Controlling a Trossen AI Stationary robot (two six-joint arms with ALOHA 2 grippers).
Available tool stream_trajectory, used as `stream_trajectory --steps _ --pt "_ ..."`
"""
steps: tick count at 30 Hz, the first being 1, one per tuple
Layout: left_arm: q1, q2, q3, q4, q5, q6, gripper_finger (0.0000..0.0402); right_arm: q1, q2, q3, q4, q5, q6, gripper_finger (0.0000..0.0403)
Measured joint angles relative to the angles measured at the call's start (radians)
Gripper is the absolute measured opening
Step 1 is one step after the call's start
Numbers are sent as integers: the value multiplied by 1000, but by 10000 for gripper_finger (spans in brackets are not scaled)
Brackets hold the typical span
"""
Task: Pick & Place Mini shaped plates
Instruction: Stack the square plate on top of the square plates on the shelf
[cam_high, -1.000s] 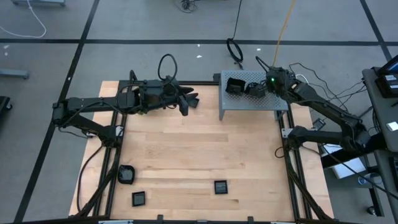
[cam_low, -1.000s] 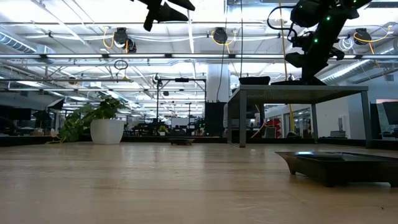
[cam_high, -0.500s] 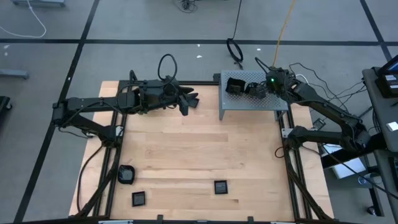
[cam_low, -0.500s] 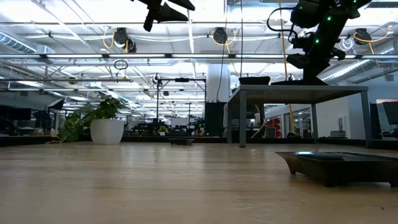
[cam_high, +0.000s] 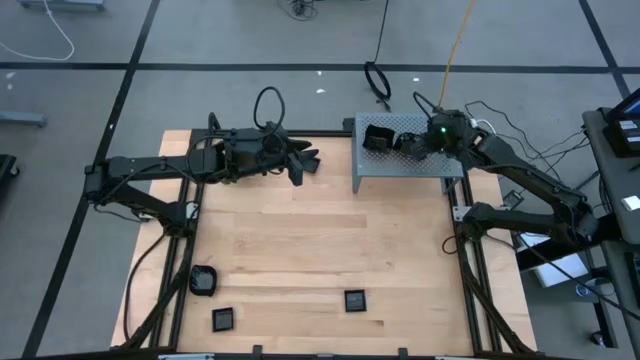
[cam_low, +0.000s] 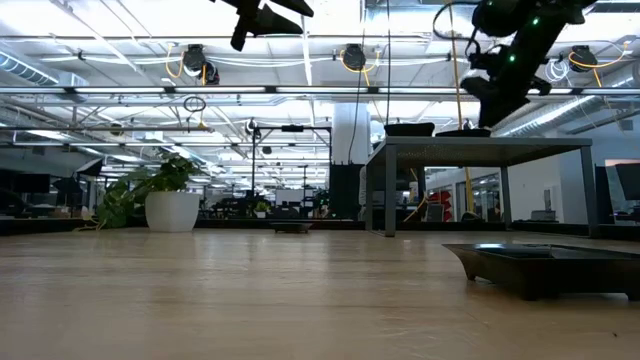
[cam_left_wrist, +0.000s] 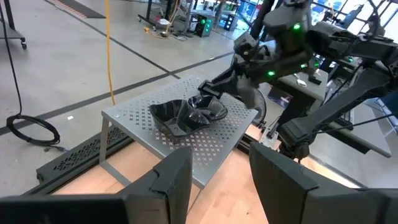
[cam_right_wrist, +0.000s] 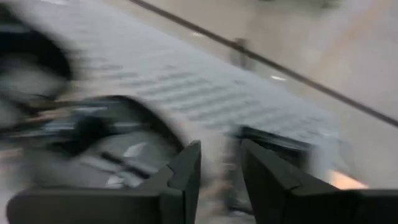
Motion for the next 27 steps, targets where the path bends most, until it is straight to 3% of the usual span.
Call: stream_trajectory --steps 5,10,19,27 --pt "0 0 0 -1 20 7 163 88 -49 0 7 -294 11 96" --pt "0 0 0 -6 45 20 163 297 -51 0 -30 -439 58 86" --pt "0 0 0 -143 88 22 163 731 101 0 -4 -465 285 84" --pt "0 0 0 -256 226 22 163 985 321 0 166 -466 197 84"
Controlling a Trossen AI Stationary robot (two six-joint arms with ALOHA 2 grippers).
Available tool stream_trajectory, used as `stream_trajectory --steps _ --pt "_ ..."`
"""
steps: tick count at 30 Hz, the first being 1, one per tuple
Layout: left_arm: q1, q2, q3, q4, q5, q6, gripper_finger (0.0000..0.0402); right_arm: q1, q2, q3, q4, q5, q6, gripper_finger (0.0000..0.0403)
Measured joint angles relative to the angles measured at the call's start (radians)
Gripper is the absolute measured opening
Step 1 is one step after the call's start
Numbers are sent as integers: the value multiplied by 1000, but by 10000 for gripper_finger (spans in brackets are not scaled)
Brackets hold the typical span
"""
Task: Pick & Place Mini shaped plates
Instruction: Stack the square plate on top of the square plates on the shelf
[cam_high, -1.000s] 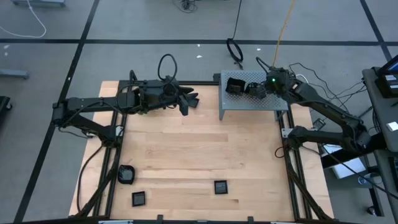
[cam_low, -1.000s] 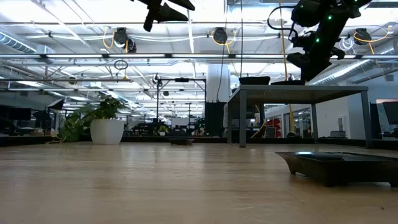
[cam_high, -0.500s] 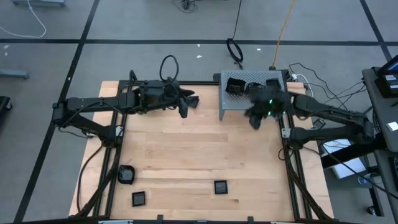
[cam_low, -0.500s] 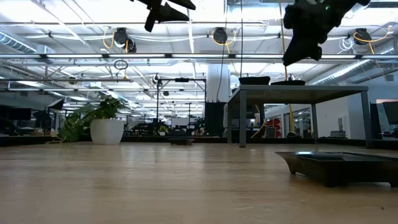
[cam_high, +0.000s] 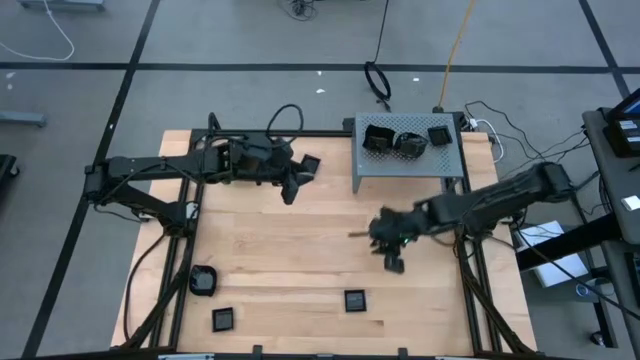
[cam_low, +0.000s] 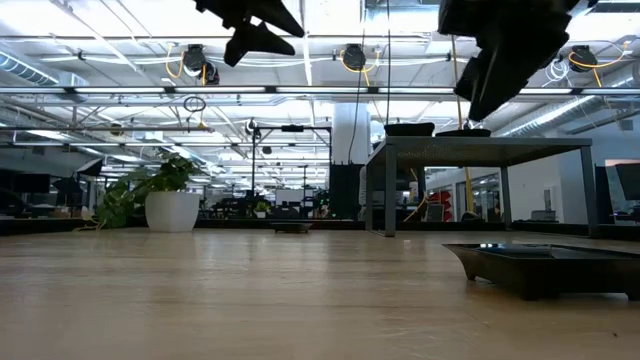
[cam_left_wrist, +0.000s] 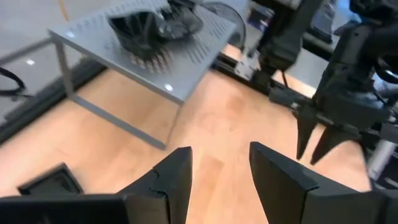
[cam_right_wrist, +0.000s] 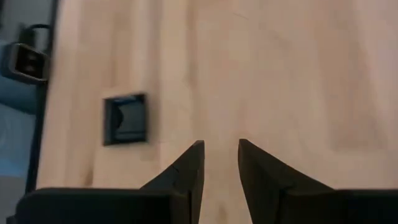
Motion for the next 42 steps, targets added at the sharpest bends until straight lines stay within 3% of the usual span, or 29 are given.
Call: stream_trajectory --steps 5,14,18,23,29,42 --pt "0 0 0 -33 68 0 163 85 124 0 206 -2 52 88" --pt "0 0 0 -35 98 12 163 167 336 0 343 -95 43 118" --pt "0 0 0 -37 98 17 163 186 406 0 437 -75 -12 125" --pt "0 0 0 -51 98 19 163 192 454 0 438 19 -72 124" --pt "0 0 0 -107 98 19 163 199 503 0 520 -111 -57 119" --pt "0 0 0 -158 98 19 163 196 455 0 558 -109 41 114"
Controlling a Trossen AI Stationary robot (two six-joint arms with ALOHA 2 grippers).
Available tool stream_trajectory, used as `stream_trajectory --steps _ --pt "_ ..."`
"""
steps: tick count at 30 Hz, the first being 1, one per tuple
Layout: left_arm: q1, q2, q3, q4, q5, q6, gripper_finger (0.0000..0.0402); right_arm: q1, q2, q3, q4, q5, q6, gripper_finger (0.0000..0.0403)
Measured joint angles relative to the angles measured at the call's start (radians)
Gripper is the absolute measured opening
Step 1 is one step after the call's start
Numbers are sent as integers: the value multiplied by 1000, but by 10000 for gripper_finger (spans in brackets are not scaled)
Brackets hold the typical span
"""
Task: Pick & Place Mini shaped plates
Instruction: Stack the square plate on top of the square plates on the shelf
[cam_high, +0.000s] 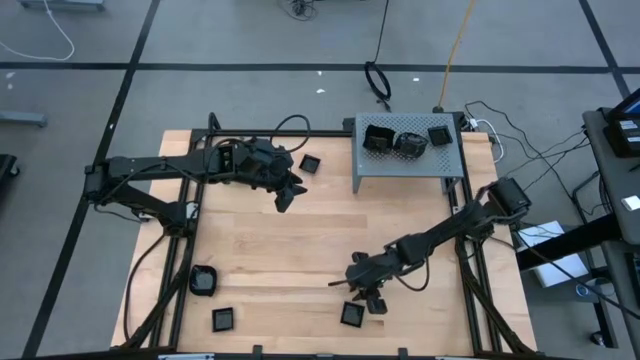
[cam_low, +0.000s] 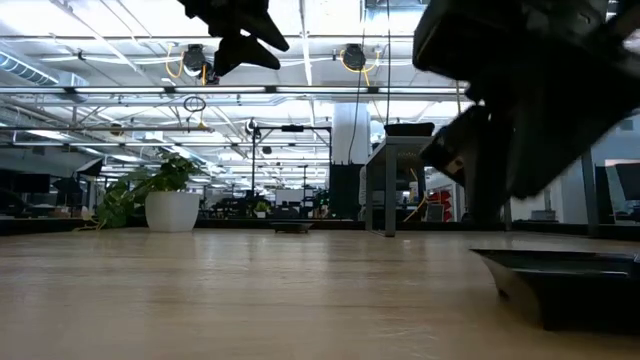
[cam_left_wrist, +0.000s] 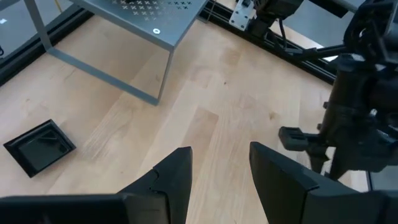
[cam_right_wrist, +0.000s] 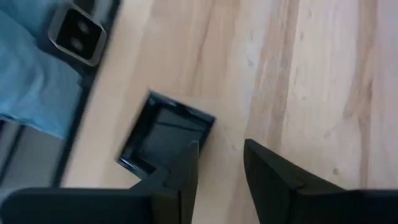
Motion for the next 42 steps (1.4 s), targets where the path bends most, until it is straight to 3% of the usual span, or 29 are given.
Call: stream_trajectory --steps 8,29,34,42 --pt "-12 0 0 0 0 -2 163 50 -8 0 21 10 -5 111" --pt "-31 0 0 -6 -2 -7 163 55 40 -44 73 26 -18 105" --pt "-31 0 0 -6 -3 -8 163 59 40 -80 189 -46 -15 105" --pt "-30 0 0 -6 -5 -9 163 64 40 -89 200 -47 4 105"
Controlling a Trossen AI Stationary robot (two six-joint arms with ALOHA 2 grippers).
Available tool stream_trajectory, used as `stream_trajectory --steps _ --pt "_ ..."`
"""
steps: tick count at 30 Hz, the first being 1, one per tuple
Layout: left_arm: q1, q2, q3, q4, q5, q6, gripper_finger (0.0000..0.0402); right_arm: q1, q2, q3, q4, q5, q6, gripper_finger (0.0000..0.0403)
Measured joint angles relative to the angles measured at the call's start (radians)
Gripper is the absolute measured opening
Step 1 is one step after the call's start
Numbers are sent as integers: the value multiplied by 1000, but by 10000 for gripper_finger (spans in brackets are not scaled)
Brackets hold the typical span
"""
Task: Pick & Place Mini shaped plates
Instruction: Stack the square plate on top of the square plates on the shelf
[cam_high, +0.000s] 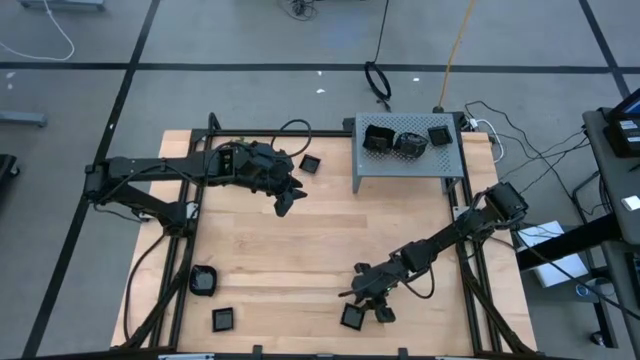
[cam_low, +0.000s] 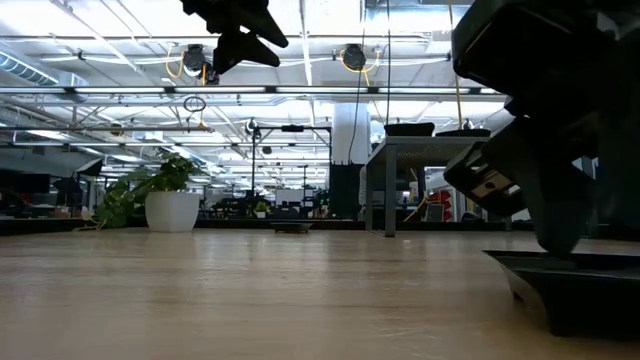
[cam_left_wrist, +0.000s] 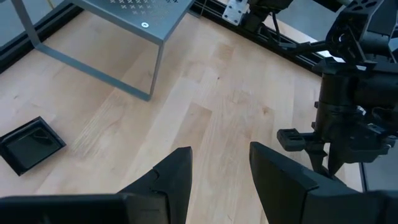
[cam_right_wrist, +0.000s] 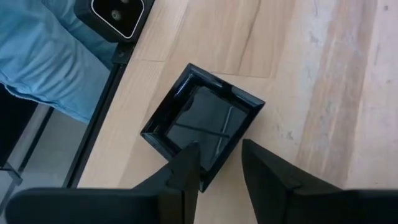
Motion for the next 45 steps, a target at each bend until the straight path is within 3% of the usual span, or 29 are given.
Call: stream_trajectory --steps 12,24,28,35,45 --pt "0 0 0 0 -4 4 163 17 5 0 10 2 0 105" --pt "0 0 0 -7 -5 10 163 23 96 -1 140 51 31 102" --pt "0 0 0 -11 -5 10 163 23 98 -1 143 67 31 82" --pt "0 0 0 -23 -5 10 163 23 98 1 150 77 69 7" --pt "0 0 0 -23 -5 33 163 23 44 0 95 78 150 1"
